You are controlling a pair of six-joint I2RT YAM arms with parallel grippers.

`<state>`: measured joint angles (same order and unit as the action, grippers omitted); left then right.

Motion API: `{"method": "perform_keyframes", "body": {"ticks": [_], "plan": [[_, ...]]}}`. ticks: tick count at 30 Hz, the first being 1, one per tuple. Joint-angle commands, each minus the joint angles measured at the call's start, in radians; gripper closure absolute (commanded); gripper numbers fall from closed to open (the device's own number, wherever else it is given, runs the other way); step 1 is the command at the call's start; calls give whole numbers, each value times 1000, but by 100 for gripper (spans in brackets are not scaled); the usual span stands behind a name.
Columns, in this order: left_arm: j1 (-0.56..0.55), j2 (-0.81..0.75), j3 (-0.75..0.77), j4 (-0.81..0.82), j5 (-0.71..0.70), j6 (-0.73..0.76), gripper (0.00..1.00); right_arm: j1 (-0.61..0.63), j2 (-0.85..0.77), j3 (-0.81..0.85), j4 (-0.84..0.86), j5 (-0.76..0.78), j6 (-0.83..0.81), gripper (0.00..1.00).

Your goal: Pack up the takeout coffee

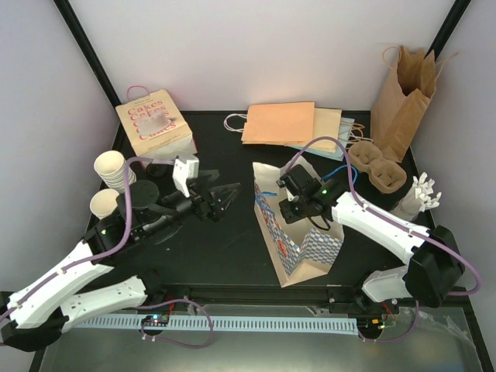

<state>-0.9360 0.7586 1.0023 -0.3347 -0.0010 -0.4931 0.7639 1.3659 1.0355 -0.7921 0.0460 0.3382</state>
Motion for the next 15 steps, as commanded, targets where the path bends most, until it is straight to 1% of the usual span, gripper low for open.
{"method": "perform_keyframes", "body": {"ticks": [1,2,4,7,12,15], "plan": [[11,-36,50,-133,-119,-137,1,7,-25,23,5,8,-11,86],[16,-44,36,-109,-100,-167,1,7,-25,23,3,9,-11,86],[27,-56,-5,-29,-2,-231,1,8,-25,22,1,9,-10,86],[28,-50,-47,73,105,-297,1,7,-31,16,5,13,-8,86],[26,-9,-31,28,139,-323,1,9,-32,13,7,10,-7,85],[24,15,-44,26,186,-368,1,10,-30,10,12,15,-8,86]]}}
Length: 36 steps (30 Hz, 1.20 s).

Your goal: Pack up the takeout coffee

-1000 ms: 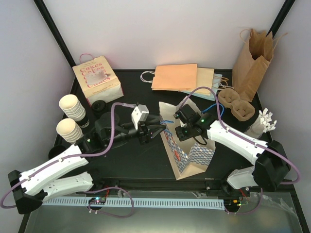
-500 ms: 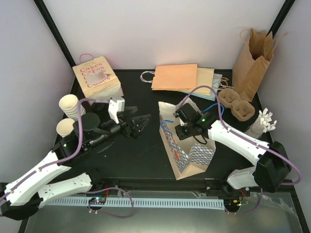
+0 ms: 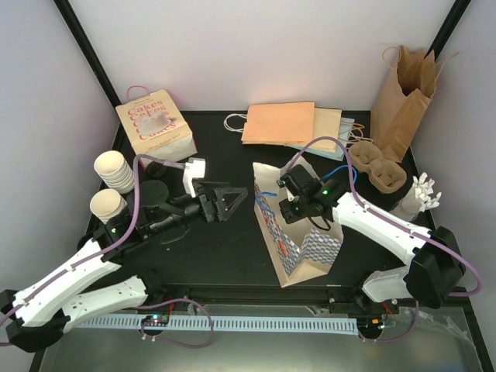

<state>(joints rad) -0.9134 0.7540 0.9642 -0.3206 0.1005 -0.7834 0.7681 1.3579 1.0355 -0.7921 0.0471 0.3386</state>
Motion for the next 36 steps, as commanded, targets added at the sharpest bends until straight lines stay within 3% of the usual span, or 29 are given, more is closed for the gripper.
{"method": "perform_keyframes", "body": {"ticks": [1,21,25,29,36], "plan": [[-1,35,-8,11,103,-91,1,7,-19,8,14,14,-7,85],[-56,278,144,-100,47,43,1,12,17,8,26,8,-12,85],[-56,297,171,-96,47,53,8,14,18,7,28,9,-9,85],[-56,300,180,-103,43,55,21,18,18,10,24,24,-9,85],[-55,223,123,-103,-37,34,79,23,14,12,6,49,-3,85]]}}
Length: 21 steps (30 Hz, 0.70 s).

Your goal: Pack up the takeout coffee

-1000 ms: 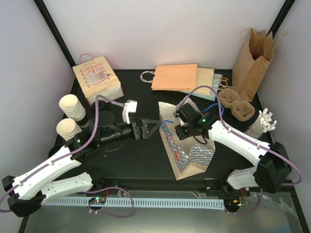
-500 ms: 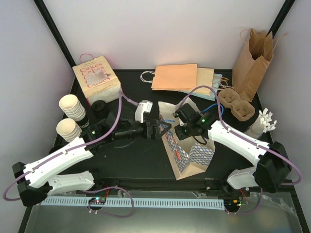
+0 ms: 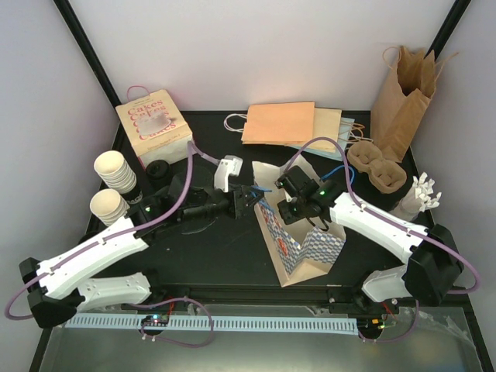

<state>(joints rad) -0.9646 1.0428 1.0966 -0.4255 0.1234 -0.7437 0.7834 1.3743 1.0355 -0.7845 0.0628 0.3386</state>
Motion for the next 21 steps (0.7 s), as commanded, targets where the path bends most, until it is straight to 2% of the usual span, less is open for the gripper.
{"method": "perform_keyframes", "body": {"ticks": [1,2,3,7,16,21], "plan": [[-4,-82,-27,7,-66,-11,87,9,-3,14,-9,43,-1,85],[-3,-102,-43,14,-73,-19,95,14,-3,18,-26,62,4,85],[-3,-117,-62,22,-76,-28,98,20,-1,22,-41,81,14,85],[-3,-168,-133,70,-80,-48,99,47,12,32,-88,106,54,85],[-3,-209,-169,81,-101,-55,98,79,-16,-32,-71,73,109,85],[-3,-226,-175,74,-120,-55,98,79,31,-29,-110,202,118,85]]}}
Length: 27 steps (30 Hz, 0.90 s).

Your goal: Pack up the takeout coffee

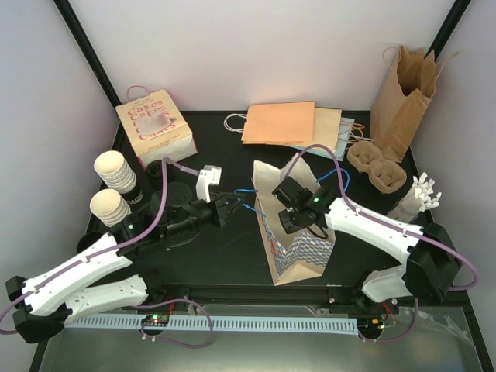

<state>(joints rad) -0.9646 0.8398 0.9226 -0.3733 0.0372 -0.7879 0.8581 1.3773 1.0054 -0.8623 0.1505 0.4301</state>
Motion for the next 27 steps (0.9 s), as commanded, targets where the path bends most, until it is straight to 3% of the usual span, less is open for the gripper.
{"method": "perform_keyframes", "body": {"ticks": [1,9,27], "plan": [[-3,-27,3,16,-41,-5,99,4,37,8,-46,150,29,85],[-3,-74,38,-63,-150,46,98,-2,76,66,-122,375,58,86],[31,-118,76,-140,-207,106,98,-83,150,208,-191,554,72,88]]}}
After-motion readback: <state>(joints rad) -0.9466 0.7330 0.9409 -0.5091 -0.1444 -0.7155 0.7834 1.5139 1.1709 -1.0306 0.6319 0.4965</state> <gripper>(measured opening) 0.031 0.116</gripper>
